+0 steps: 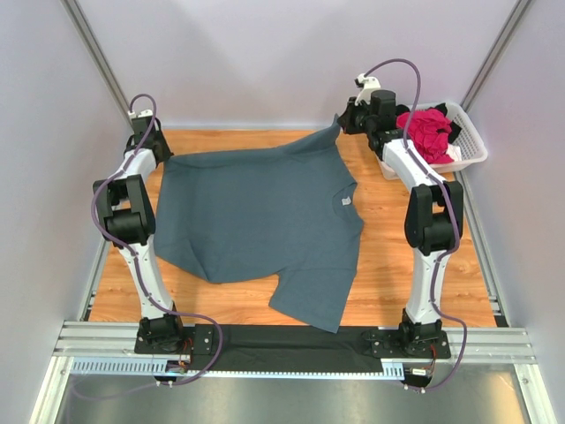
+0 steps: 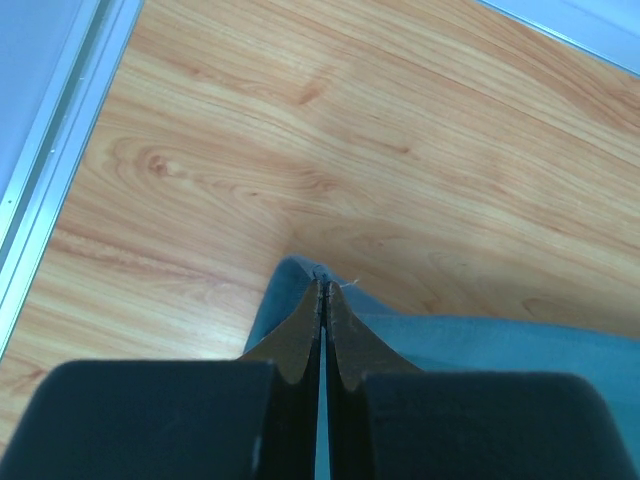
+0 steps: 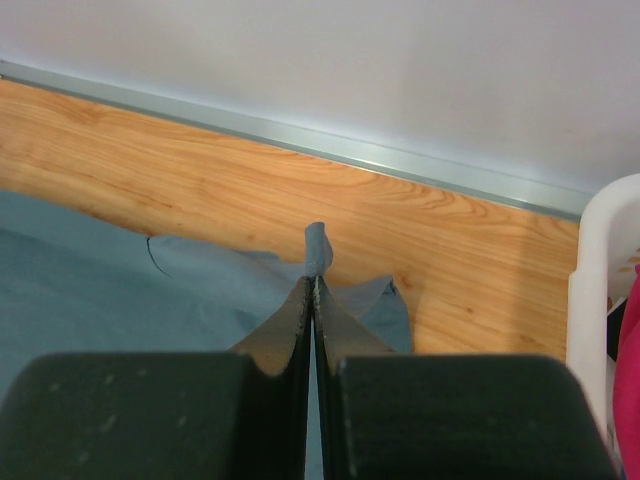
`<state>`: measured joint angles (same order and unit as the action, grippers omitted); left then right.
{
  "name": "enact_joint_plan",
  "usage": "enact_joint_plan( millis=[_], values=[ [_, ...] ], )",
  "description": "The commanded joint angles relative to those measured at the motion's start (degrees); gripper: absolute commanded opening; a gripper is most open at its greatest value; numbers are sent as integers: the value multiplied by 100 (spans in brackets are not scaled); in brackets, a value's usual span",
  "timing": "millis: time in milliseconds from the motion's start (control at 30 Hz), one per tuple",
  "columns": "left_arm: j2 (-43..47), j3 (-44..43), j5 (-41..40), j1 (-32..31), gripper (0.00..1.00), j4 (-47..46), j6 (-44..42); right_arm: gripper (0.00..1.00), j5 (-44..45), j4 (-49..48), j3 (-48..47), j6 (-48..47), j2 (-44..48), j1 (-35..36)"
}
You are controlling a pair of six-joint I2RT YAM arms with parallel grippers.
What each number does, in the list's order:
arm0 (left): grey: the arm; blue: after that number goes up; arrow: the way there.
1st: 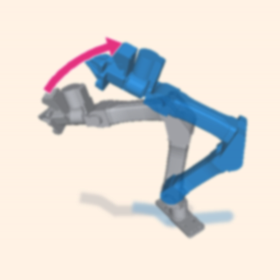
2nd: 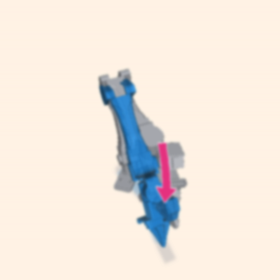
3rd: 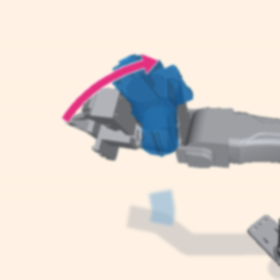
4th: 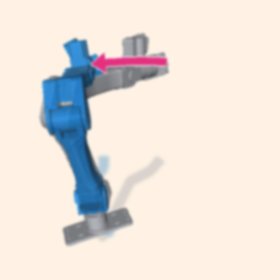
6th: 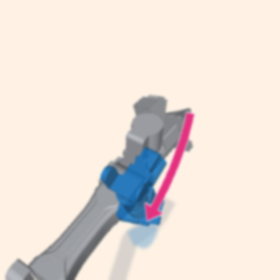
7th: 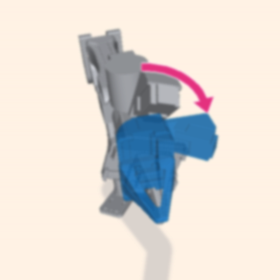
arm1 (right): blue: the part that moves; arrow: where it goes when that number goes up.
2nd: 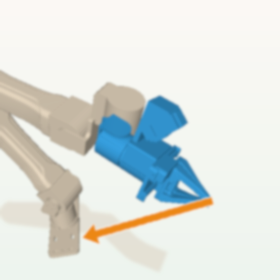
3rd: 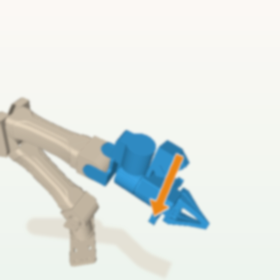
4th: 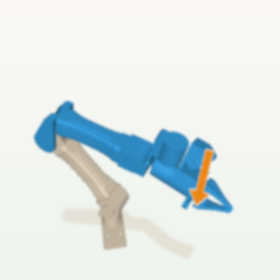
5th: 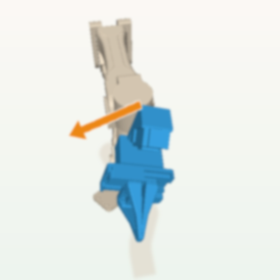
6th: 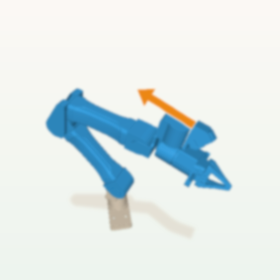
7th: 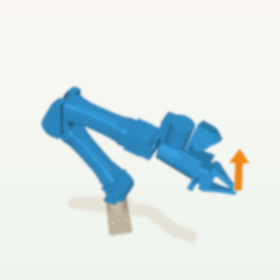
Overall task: Fold and stack the t-shirts
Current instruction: Fold the tshirt
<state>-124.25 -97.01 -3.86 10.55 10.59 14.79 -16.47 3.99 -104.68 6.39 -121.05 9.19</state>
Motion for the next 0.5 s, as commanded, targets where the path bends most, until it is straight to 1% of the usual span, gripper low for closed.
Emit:
enact_joint_plan(
  millis=[0, 467],
  values=[
    [471, 103, 350, 70, 0, -347, -327, 0, 47, -171, 88, -33, 486, -31],
    [928, 797, 236, 176, 0, -251, -582, 0, 56, 58, 1345, 55, 1294, -31]
  ],
)
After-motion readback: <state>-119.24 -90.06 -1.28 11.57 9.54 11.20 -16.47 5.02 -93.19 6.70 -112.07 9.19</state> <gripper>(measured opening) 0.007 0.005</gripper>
